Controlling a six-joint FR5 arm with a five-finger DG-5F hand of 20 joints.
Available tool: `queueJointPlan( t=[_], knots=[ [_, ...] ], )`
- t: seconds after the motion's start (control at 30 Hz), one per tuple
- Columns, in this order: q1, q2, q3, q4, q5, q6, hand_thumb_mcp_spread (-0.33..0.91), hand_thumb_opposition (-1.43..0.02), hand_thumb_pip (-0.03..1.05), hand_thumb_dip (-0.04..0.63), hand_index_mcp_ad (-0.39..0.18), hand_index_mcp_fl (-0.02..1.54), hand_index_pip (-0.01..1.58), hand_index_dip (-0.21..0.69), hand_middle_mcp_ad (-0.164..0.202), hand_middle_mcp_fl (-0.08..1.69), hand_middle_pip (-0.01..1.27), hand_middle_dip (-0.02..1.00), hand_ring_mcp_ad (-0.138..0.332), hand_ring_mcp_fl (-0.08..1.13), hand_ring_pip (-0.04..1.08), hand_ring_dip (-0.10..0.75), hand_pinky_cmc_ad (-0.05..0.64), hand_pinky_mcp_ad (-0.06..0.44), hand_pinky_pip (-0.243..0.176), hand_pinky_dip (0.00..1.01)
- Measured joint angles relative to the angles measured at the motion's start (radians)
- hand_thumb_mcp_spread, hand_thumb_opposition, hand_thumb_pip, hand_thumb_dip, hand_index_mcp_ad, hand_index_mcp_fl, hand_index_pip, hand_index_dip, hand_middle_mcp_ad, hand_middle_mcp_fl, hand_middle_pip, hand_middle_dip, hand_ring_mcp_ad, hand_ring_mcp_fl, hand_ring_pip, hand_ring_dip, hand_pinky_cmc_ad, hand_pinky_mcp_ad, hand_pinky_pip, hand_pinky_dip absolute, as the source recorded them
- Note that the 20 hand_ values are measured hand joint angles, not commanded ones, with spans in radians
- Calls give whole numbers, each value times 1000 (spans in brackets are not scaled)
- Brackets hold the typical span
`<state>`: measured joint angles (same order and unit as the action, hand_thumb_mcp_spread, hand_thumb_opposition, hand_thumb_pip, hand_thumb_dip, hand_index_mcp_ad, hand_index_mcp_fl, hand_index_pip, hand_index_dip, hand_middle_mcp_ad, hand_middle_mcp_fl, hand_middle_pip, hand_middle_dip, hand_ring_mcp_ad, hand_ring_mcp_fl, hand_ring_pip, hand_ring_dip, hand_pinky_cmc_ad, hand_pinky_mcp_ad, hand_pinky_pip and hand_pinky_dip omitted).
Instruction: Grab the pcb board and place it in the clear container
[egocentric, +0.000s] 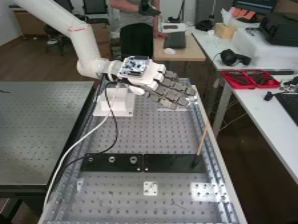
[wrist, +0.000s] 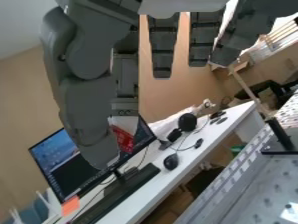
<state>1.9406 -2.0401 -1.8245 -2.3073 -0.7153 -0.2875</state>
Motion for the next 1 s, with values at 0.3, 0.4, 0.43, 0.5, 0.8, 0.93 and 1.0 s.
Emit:
queueJointPlan(
  t=[0.3,0.4,0.43,0.5,0.8,0.93,1.0],
  knots=[
    [-1,-10,29,-87,-172,101,695,-892,367,267,-87,473,1279,220,77,168,129,164,183,79,98,56,328,150,-61,180],
    [-5,-20,41,-104,-219,118,695,-892,367,267,-87,473,1279,220,77,166,129,164,183,79,99,58,328,150,-61,180],
    [-6,-23,45,-109,-234,123,691,-892,367,267,-84,473,1279,220,77,166,129,164,183,79,99,58,328,150,-61,180],
    [-6,-26,50,-116,-255,126,695,-892,367,267,-87,473,1279,220,77,166,129,164,183,79,99,58,328,150,-61,180],
    [-4,-53,71,-149,-311,161,691,-892,367,267,-87,473,1279,216,77,166,129,164,183,79,99,58,328,150,-61,180],
    [1,-71,82,-165,-323,190,695,-892,367,267,-87,473,1279,216,77,166,129,164,183,79,99,58,328,150,-61,180],
    [5,-85,90,-175,-328,203,695,-892,370,267,-84,473,1283,216,77,166,129,164,183,79,99,58,328,150,-61,180]
  ],
)
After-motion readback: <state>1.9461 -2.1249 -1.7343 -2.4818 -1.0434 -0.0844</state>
